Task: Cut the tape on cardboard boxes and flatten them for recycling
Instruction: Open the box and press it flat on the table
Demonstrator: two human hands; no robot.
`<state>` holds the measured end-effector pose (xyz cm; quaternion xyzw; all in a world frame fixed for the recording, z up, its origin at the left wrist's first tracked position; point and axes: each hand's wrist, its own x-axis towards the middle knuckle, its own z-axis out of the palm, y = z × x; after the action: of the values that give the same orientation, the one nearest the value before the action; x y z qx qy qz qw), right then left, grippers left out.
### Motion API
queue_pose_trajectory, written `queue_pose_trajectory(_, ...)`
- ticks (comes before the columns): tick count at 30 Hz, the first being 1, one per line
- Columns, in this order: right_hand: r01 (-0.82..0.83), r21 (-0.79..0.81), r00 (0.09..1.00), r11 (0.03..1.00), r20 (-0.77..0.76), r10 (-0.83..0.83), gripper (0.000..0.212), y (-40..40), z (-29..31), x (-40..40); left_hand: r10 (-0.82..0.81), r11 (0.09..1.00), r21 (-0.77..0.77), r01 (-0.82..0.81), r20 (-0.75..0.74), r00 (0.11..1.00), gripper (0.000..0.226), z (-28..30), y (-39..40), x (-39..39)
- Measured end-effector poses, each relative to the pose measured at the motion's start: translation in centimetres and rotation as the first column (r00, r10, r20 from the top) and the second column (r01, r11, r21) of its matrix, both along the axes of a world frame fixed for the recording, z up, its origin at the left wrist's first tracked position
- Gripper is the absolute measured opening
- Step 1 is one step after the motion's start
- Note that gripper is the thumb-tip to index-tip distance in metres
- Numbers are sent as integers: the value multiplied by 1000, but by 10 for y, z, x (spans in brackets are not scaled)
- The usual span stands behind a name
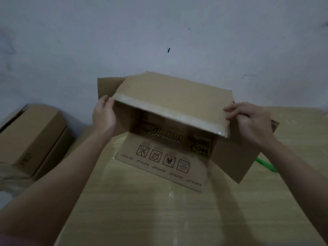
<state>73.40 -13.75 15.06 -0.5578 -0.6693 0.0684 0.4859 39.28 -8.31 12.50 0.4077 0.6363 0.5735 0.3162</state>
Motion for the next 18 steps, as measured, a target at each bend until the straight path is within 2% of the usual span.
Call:
queue_pose_trajectory(1, -35, 18, 990, 999, 140, 32, 30, -3, 6, -4, 29, 1000, 15, -27, -106, 994, 43, 4, -3, 6)
queue_pose_trajectory(3, -60, -78, 934, 995, 347, 83, 28, -7, 22, -13, 81, 997, 19, -79, -284, 955, 47, 10, -9, 22)
queue_pose_trajectory(4, -33, -131, 910, 991, 406, 84, 29, -6, 30, -18, 89, 995, -8, -99, -365, 927, 49, 13, -12, 32)
queue_pose_trajectory(7, 68, -130, 861, 989, 508, 7, 30, 11, 40, -21, 33, 984, -126, -122, -552, 833, 51, 8, -14, 54)
queue_pose_trajectory(9, 123, -295, 868, 948, 495, 42, 52, 28, 37, -14, -30, 982, -161, -102, -659, 751, 53, 1, -19, 66)
queue_pose_trajectory(11, 138, -532, 923, 835, 375, 86, 84, 36, 31, -6, -94, 984, -176, -39, -688, 719, 54, -1, -30, 82)
queue_pose_trajectory(13, 120, -650, 959, 751, 270, 80, 100, 38, 22, -2, -184, 981, -173, 84, -716, 673, 58, -3, -45, 101)
queue_pose_trajectory(16, 121, -624, 965, 772, 257, 57, 100, 29, 13, -4, -348, 927, -201, 317, -777, 525, 62, -9, -69, 132)
queue_pose_trajectory(18, 161, -562, 943, 811, 329, 40, 103, 18, 13, -6, -399, 901, -236, 363, -780, 483, 64, -15, -73, 142)
